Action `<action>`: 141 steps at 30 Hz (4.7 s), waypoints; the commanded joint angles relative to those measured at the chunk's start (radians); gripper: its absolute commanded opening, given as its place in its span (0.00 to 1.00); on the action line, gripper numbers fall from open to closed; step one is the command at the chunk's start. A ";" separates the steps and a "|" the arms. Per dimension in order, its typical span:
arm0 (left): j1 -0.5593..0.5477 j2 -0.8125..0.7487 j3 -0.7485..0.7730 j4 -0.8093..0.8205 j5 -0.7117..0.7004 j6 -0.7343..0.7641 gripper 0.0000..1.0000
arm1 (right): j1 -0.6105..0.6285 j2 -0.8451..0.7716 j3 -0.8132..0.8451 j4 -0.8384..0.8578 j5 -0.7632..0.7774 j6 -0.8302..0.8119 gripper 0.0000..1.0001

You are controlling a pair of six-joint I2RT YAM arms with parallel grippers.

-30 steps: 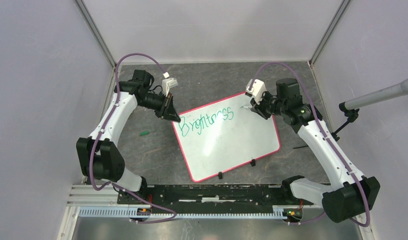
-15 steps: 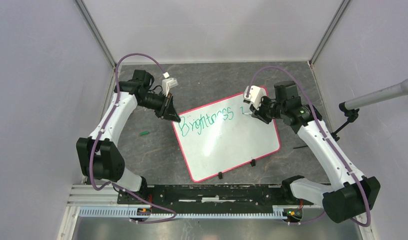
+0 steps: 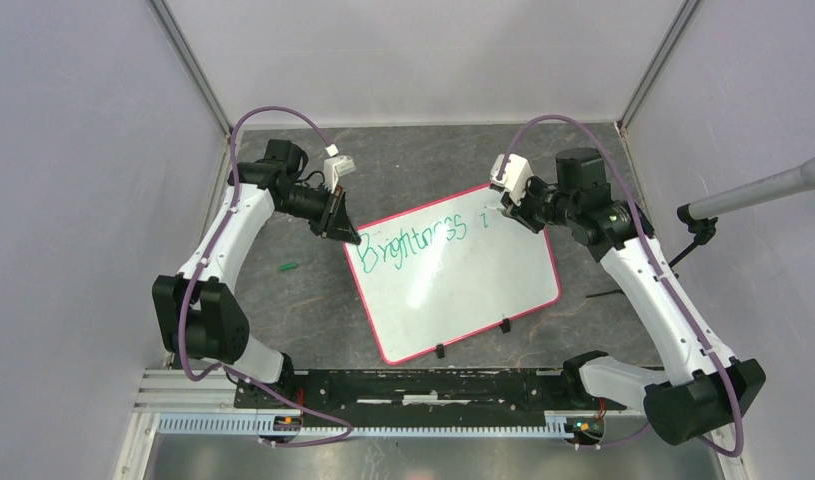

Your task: Write a sentence on the whiteboard

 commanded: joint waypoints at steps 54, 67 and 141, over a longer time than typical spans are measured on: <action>-0.014 0.025 -0.001 -0.010 -0.081 0.048 0.02 | 0.024 0.008 -0.090 -0.015 0.113 -0.044 0.00; -0.014 0.027 -0.001 -0.011 -0.080 0.051 0.02 | 0.032 -0.002 -0.075 -0.013 0.116 -0.037 0.00; -0.013 -0.050 -0.002 -0.007 -0.011 -0.030 0.68 | 0.287 0.014 0.002 -0.018 -0.082 0.049 0.00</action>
